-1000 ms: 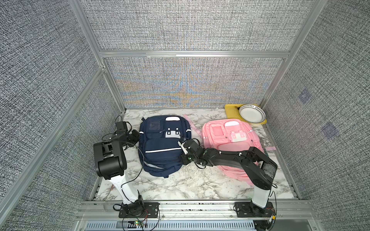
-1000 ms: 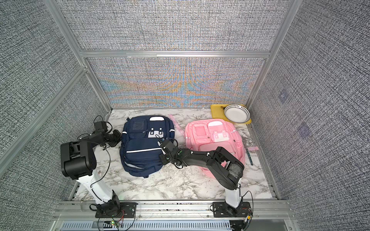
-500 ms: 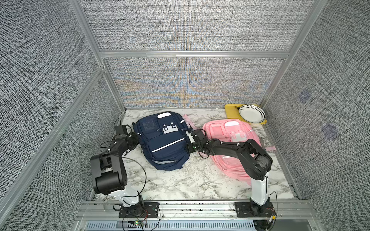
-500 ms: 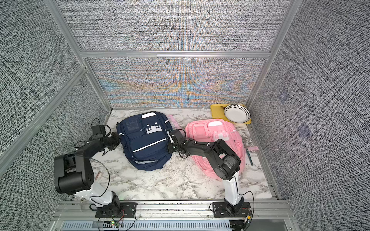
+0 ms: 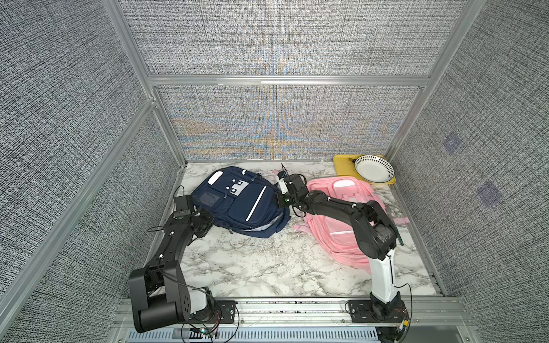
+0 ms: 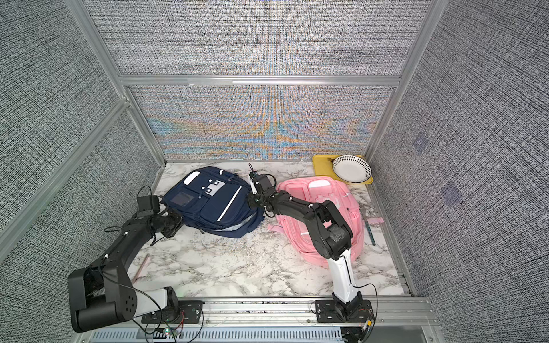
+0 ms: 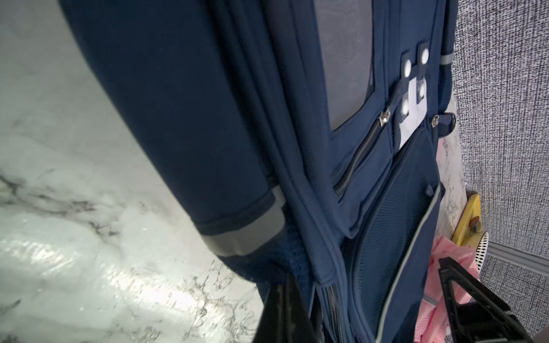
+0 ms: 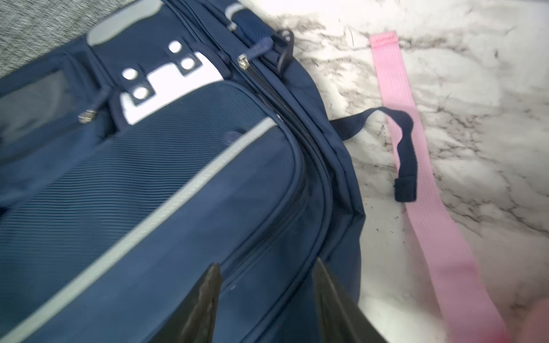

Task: Zip up the backpack
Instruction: Adjust the backpack at the center of the board.

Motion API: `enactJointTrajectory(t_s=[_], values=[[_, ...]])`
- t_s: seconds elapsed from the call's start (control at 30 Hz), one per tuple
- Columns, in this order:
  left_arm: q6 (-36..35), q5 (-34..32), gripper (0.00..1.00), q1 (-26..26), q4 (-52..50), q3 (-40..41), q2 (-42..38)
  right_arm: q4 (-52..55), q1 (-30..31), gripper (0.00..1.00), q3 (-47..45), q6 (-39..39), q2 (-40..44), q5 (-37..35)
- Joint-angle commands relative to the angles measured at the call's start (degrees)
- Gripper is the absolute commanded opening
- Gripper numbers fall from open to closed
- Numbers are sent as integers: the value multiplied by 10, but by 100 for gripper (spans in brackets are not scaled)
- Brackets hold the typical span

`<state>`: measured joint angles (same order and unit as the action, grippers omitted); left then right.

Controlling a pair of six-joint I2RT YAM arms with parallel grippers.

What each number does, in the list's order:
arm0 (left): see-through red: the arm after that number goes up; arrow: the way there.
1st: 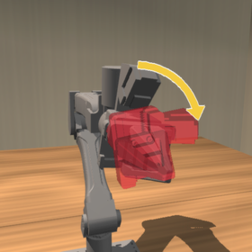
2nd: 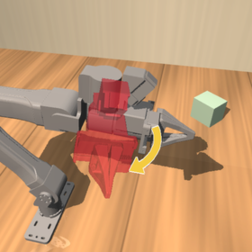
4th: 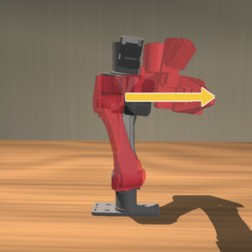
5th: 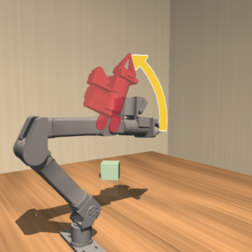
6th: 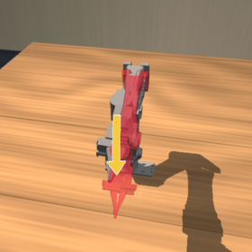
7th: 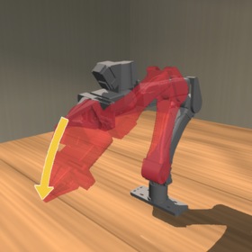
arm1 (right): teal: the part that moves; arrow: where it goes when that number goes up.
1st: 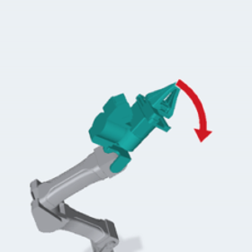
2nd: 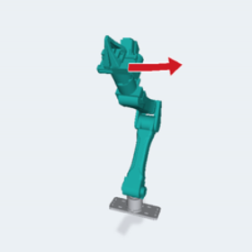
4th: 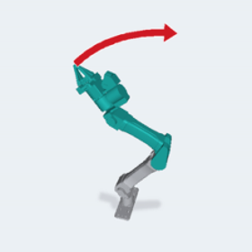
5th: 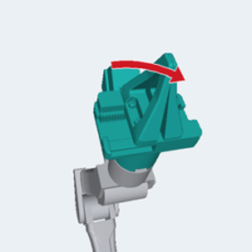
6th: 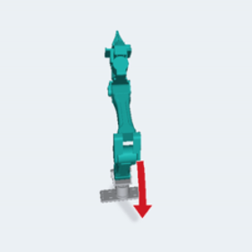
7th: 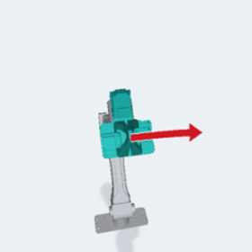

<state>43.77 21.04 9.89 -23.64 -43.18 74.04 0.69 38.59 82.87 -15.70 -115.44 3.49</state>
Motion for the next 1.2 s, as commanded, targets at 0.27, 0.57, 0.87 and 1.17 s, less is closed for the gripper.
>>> enactJointTrajectory(t_s=[0.27, 0.57, 0.87, 1.17], values=[[14, 21, 0, -8, 4, 22, -14, -29, 92, 57, -164, -21, 175, -23], [22, 33, 0, -10, 7, 22, -28, -204, 281, 60, -324, -54, 216, -144], [39, 43, 0, -15, 24, 32, -41, -342, 340, 64, -294, -113, 110, -196], [57, 59, 0, -26, 40, 40, -60, -394, 356, 67, -230, -154, 16, -226]])
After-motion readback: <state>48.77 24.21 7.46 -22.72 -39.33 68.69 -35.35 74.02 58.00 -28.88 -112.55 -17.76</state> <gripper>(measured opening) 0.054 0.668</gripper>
